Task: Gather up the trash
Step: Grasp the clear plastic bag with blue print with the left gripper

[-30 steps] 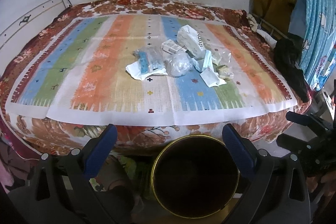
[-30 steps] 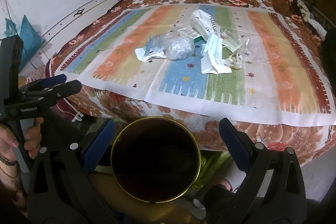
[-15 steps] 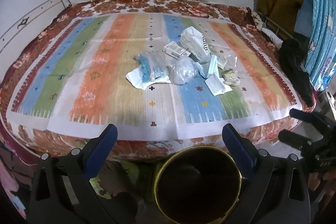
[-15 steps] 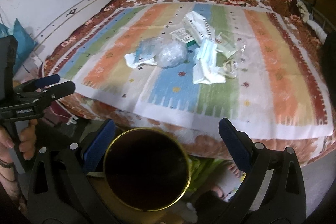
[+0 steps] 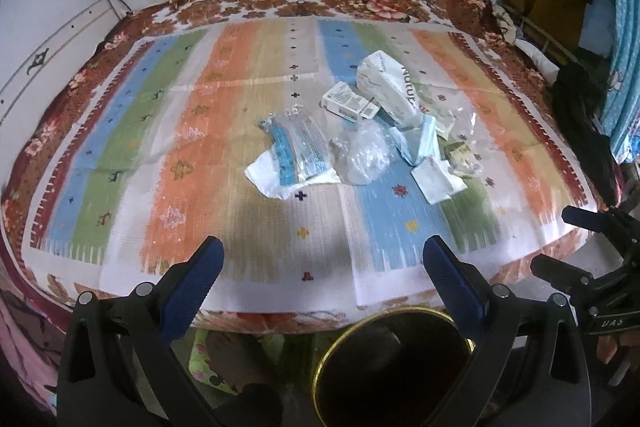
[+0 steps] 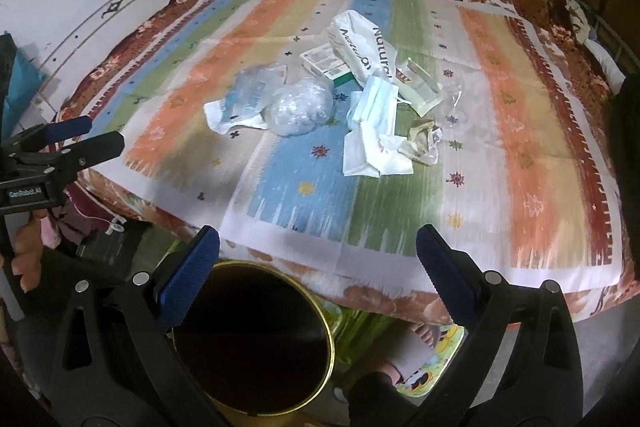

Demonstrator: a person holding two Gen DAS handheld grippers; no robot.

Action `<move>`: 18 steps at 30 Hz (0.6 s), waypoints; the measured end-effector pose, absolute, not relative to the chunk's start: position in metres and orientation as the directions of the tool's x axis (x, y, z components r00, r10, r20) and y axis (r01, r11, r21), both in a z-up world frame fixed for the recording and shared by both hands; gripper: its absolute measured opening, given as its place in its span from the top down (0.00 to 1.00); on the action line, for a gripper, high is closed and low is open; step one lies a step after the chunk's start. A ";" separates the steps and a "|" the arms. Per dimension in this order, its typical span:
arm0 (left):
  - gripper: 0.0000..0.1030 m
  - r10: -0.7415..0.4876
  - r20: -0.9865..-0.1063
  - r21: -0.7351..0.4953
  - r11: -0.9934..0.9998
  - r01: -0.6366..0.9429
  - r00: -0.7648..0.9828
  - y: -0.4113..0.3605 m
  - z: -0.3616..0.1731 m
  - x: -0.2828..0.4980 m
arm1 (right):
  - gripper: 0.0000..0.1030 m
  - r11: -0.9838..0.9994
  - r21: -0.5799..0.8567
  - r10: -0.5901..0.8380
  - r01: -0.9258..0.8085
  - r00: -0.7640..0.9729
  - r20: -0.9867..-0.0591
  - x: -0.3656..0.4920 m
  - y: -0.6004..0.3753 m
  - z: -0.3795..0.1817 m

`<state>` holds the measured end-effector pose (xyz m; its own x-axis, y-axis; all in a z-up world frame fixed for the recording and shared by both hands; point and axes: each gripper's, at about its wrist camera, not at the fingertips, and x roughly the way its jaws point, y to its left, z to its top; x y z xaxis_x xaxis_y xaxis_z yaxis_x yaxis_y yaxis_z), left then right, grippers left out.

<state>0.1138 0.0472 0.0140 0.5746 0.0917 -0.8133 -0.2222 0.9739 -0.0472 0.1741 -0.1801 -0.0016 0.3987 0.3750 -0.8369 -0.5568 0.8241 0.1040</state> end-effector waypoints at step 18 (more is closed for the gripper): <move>0.07 0.100 -0.872 -0.084 0.934 -0.347 0.480 0.093 -0.018 0.200 | 0.20 0.865 0.101 0.290 -0.492 0.325 -0.900 0.253 -0.153 -0.038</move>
